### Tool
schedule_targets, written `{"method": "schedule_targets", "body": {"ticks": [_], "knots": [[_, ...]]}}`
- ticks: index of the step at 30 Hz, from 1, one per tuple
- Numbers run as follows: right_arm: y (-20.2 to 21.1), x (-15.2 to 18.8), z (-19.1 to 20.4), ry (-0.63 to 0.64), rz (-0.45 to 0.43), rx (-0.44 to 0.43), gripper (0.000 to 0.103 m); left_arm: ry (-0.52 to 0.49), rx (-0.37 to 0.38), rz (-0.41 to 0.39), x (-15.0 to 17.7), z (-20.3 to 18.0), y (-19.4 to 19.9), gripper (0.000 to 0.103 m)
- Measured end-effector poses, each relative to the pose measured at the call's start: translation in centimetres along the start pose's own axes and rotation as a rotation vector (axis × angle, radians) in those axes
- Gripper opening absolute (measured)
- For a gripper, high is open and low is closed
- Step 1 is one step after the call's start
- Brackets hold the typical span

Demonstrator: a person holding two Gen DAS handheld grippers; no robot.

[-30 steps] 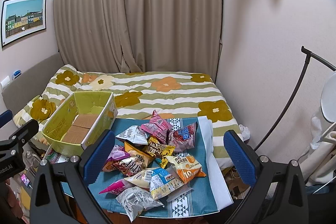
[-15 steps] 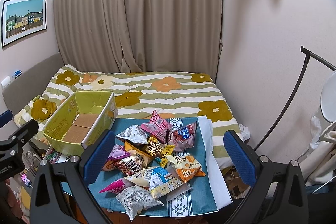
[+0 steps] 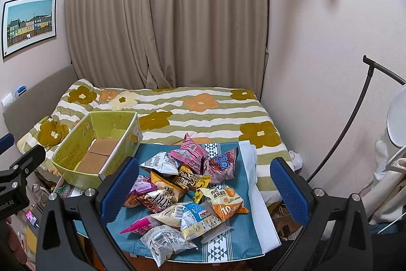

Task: Organize snacks

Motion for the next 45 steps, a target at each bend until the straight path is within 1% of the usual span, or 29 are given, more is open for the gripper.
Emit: {"method": "schedule_targets", "body": {"ticks": [11,15,20,25,28,32,33,35,37,42,43,45], "knots": [[0.0,0.0,0.0,0.0,0.0,0.0,0.103,0.007,-0.001,-0.002,0.0,0.0,0.1,0.103],[-0.1,0.0,0.0,-0.001,0.002,0.001,0.103,0.011,0.009,0.009,-0.1,0.1,0.0,0.103],[0.3,0.6,-0.6,-0.009,0.035,-0.002,0.103,0.017,0.034,0.067,0.5,-0.1,-0.8,0.103],[-0.7,2.3,-1.4,-0.025,0.106,-0.02,0.103,-0.019,0.084,0.129,2.8,-1.1,-2.6,0.103],[-2.0,4.2,-1.8,-0.031,0.146,-0.026,0.103,-0.057,0.135,0.173,4.9,-2.2,-4.5,0.103],[-4.0,7.6,-2.1,-0.083,0.249,-0.026,0.103,-0.115,0.261,0.242,7.8,-3.9,-7.4,0.103],[-4.5,8.3,-2.3,-0.099,0.266,-0.023,0.103,-0.142,0.304,0.261,8.6,-4.5,-8.4,0.103],[-5.3,9.9,-2.4,-0.138,0.299,-0.015,0.103,-0.188,0.358,0.278,10.0,-5.4,-9.9,0.103],[-6.2,11.6,-2.4,-0.186,0.334,-0.004,0.103,-0.242,0.432,0.307,11.6,-6.5,-11.6,0.103],[-8.8,16.0,-2.2,-0.357,0.441,0.027,0.103,-0.312,0.583,0.359,15.0,-8.3,-15.2,0.103],[-9.2,16.7,-2.0,-0.39,0.461,0.029,0.103,-0.323,0.625,0.373,15.8,-8.8,-16.1,0.102],[-10.2,18.2,-1.8,-0.454,0.477,0.029,0.103,-0.34,0.674,0.39,16.7,-9.5,-17.3,0.098]]}}
Point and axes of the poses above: each gripper's, at about its wrist camera, not at the fingertips, and y roughly against the way its jaws point, z to its left, x to its underside, the point moved 8 cm from there along -y, roughly the way its jaws point, and after that the axes turned 10 degrees about -y, right-handed, at the moved point
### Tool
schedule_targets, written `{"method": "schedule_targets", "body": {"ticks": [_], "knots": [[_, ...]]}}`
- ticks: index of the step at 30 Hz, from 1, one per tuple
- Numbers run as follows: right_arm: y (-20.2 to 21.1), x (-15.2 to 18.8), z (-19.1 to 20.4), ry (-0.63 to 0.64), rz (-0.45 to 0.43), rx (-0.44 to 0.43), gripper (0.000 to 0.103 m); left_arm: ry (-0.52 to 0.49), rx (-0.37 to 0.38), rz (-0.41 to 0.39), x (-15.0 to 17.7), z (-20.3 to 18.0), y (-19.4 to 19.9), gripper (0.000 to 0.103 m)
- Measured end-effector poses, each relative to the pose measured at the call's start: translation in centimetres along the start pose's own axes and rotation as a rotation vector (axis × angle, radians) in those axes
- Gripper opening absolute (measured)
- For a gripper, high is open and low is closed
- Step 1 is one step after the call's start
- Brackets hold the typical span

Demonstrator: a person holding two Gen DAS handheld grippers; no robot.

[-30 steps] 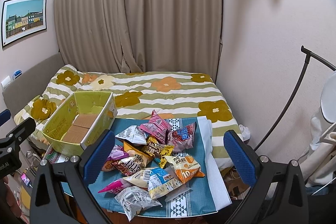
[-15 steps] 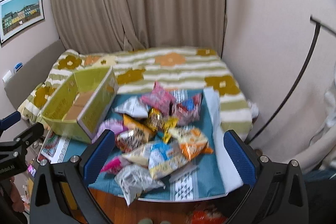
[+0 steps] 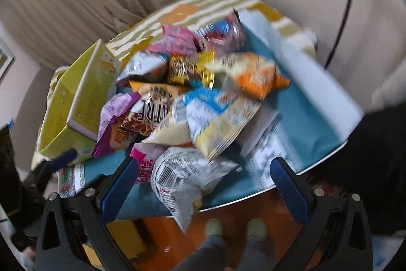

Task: Organize snacks
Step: 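Grasp the pink candy bag with the left tool while the right tool grasps the silver MPM bag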

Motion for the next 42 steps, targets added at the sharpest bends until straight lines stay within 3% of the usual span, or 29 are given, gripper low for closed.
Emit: {"method": "schedule_targets", "body": {"ticks": [7,15,20,28,32,39,42], "knots": [[-3.4,1.3,-0.1,-0.104,0.014,0.034,0.103,-0.1,0.124,0.049,0.7,-0.7,-4.8,0.086],[-5.0,1.8,-0.1,-0.125,0.008,0.084,0.103,-0.116,0.219,0.068,0.7,-0.8,-6.9,0.061],[-5.4,2.2,-0.3,-0.129,0.017,0.101,0.103,-0.162,0.245,0.098,1.4,-1.5,-7.1,0.044],[-6.4,2.6,-0.5,-0.132,0.037,0.124,0.102,-0.218,0.235,0.077,1.9,-2.0,-6.1,0.036],[-6.8,3.0,-0.5,-0.142,0.051,0.112,0.095,-0.203,0.235,0.073,2.2,-1.7,-5.8,0.035],[-7.0,3.6,0.7,-0.137,0.066,0.058,0.067,-0.168,0.207,0.065,2.8,-1.1,-4.9,0.033],[-6.9,3.6,1.0,-0.125,0.073,0.047,0.06,-0.145,0.185,0.067,3.3,-0.7,-4.4,0.032]]}}
Point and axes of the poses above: each gripper's, at about its wrist camera, not at the fingertips, and y roughly against the way its jaws point, z to its left, x to its underside, the point moved 8 cm from there along -y, roughly the way its jaws point, and after that the axes turned 10 degrees about -y, right-handed, at the moved point
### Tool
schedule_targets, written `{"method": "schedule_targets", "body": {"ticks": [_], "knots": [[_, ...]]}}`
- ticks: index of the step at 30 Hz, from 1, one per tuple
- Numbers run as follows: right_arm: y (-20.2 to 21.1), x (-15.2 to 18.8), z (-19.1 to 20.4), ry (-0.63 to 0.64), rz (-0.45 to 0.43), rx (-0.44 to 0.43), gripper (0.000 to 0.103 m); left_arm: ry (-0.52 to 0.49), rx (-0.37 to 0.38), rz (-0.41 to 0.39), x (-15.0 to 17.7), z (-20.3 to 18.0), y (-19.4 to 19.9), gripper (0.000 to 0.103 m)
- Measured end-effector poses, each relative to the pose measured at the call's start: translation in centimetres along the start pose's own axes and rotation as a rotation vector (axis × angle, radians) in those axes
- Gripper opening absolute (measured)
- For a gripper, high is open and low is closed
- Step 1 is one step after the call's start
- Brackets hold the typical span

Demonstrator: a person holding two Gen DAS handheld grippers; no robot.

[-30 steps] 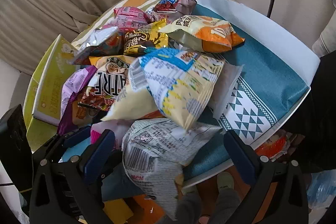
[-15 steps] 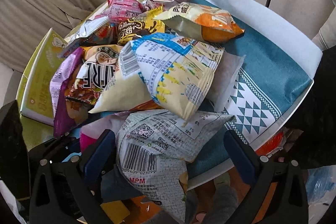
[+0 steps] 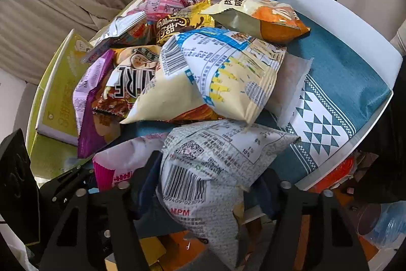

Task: Organize snacks
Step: 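Grasp the pink candy bag with the left tool while the right tool grasps the silver MPM bag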

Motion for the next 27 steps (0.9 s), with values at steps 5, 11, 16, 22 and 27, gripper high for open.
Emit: {"method": "schedule_targets", "body": {"ticks": [5,11,16,22,27], "knots": [[1.2,-0.2,0.8,0.046,-0.012,-0.03,0.058,0.053,-0.047,-0.002,0.6,0.2,1.9,0.031],[3.2,0.0,2.8,0.124,-0.011,-0.073,0.058,0.147,-0.094,-0.027,0.6,0.0,4.9,0.029],[5.6,0.5,4.3,0.214,-0.014,-0.117,0.058,0.236,-0.125,-0.07,0.3,-0.1,7.1,0.021],[7.2,0.6,5.9,0.301,-0.021,-0.161,0.058,0.311,-0.196,-0.111,0.5,0.3,8.6,0.013],[8.4,0.3,7.0,0.359,-0.023,-0.201,0.058,0.368,-0.243,-0.153,0.7,1.0,11.0,0.012]]}}
Point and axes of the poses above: each gripper's, at about its wrist camera, not at the fingertips, and y roughly against the way its jaws point, z to its left, x to its underside, the point moved 8 cm from there along -y, roughly the way its jaws point, and after that the axes turned 10 degrees about -y, right-handed, at the moved point
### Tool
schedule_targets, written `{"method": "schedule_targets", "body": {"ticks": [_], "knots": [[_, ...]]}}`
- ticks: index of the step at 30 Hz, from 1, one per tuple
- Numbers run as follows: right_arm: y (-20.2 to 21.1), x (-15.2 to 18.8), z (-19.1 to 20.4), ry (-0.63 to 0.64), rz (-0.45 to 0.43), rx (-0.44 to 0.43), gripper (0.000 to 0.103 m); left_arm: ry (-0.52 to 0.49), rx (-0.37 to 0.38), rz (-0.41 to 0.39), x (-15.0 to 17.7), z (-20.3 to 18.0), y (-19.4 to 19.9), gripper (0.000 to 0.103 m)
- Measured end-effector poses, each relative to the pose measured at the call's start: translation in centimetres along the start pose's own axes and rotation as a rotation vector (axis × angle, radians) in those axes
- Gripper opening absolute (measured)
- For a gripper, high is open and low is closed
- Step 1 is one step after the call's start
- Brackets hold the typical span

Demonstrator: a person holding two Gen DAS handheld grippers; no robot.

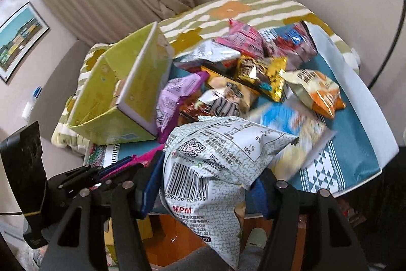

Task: Organize snacks
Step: 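Carry both bags over the yellow box and open both tools to drop them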

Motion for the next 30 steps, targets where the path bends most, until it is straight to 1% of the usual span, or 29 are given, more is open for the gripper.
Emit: {"method": "schedule_targets", "body": {"ticks": [5,9,13,15,17,18,23,26,27,28,29,30], "knots": [[0.8,-0.9,1.0,0.047,-0.009,-0.046,0.058,0.067,-0.04,-0.039,-0.7,1.2,1.9,0.011],[1.6,-1.4,1.9,0.081,-0.02,-0.079,0.058,0.07,-0.085,-0.067,-1.2,1.9,3.3,0.012],[1.8,-1.6,2.0,0.095,-0.015,-0.101,0.058,0.091,-0.142,-0.013,-0.1,2.9,2.7,0.012],[1.6,-1.5,1.9,0.096,-0.009,-0.105,0.058,0.113,-0.167,0.031,0.8,3.4,1.9,0.012],[1.5,-1.5,1.7,0.095,-0.001,-0.108,0.058,0.162,-0.157,0.064,1.6,4.0,0.9,0.013],[1.3,-1.4,1.6,0.095,0.003,-0.108,0.058,0.181,-0.149,0.063,1.8,4.1,0.6,0.013],[0.7,-1.1,1.2,0.098,0.027,-0.108,0.058,0.224,-0.166,0.073,1.8,4.6,-0.7,0.013],[0.2,-1.0,0.8,0.094,0.041,-0.111,0.058,0.263,-0.199,0.079,1.2,5.8,-2.0,0.015],[0.0,-1.0,0.7,0.094,0.046,-0.112,0.058,0.269,-0.219,0.09,1.2,6.2,-2.5,0.018],[-0.2,-1.1,0.6,0.093,0.05,-0.113,0.058,0.285,-0.23,0.118,1.5,6.7,-3.5,0.043],[-0.5,-1.1,0.4,0.092,0.056,-0.112,0.058,0.302,-0.222,0.131,1.7,7.0,-4.3,0.101],[-0.7,-1.1,0.3,0.092,0.061,-0.112,0.058,0.322,-0.2,0.136,2.0,7.1,-5.0,0.098]]}}
Point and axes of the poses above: each gripper's, at about its wrist camera, not at the fingertips, and y roughly against the way its jaws point, z to its left, x to its underside, the point moved 8 cm from there along -y, roughly the way its jaws point, and after that the axes turned 10 degrees about -y, right-handed, at the moved point
